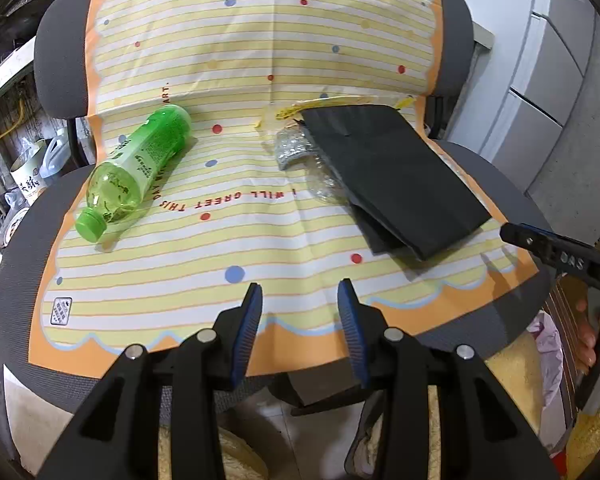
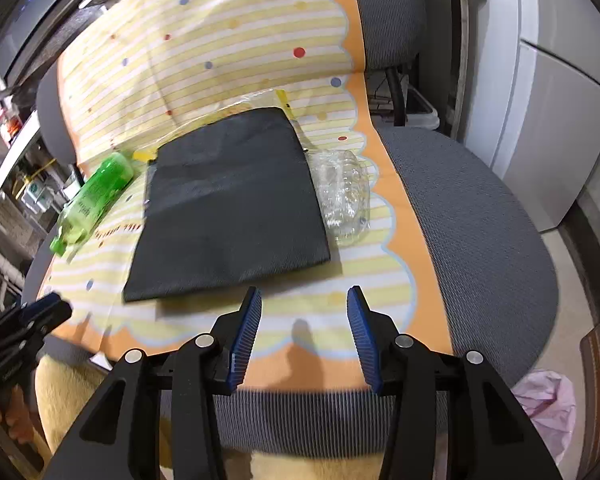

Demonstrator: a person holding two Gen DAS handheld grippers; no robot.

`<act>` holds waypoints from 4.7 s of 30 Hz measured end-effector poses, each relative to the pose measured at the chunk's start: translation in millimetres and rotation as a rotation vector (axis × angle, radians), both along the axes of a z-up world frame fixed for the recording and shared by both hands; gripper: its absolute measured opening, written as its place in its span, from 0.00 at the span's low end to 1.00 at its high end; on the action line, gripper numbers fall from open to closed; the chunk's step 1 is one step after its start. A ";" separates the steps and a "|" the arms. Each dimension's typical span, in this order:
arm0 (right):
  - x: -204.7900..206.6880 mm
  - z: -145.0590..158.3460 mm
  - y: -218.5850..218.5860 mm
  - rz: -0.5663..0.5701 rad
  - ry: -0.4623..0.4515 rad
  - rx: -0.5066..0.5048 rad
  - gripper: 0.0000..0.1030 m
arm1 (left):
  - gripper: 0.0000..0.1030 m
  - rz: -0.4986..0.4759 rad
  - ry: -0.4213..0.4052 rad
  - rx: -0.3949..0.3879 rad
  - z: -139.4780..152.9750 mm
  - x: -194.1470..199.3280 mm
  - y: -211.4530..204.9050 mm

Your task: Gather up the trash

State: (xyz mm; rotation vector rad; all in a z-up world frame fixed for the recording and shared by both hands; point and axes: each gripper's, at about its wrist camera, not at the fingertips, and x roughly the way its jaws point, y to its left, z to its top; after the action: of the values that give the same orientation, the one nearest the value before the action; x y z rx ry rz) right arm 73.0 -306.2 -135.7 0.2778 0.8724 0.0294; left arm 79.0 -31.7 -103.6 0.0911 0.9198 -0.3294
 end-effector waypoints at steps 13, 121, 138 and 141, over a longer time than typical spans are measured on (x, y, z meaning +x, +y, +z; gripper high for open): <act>37.0 -36.0 -28.7 -0.055 0.014 0.298 0.50 | 0.37 -0.008 0.006 0.032 -4.1 3.9 -10.3; -16.2 69.6 -18.9 0.009 -0.348 0.423 0.04 | 0.26 -0.008 -0.011 -0.105 15.5 76.2 -7.0; 15.3 48.4 -11.9 0.016 -0.273 0.220 0.04 | 0.38 0.048 0.117 -0.231 -20.0 175.1 0.1; 17.8 46.1 -12.2 0.017 -0.271 0.212 0.04 | 0.38 0.056 0.134 -0.266 -27.1 186.6 -3.5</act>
State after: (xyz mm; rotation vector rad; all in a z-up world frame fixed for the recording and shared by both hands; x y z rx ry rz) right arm 90.8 -318.4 -89.7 0.4534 0.6020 0.1721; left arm 265.5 -35.2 -130.8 -0.2027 1.0011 -0.4070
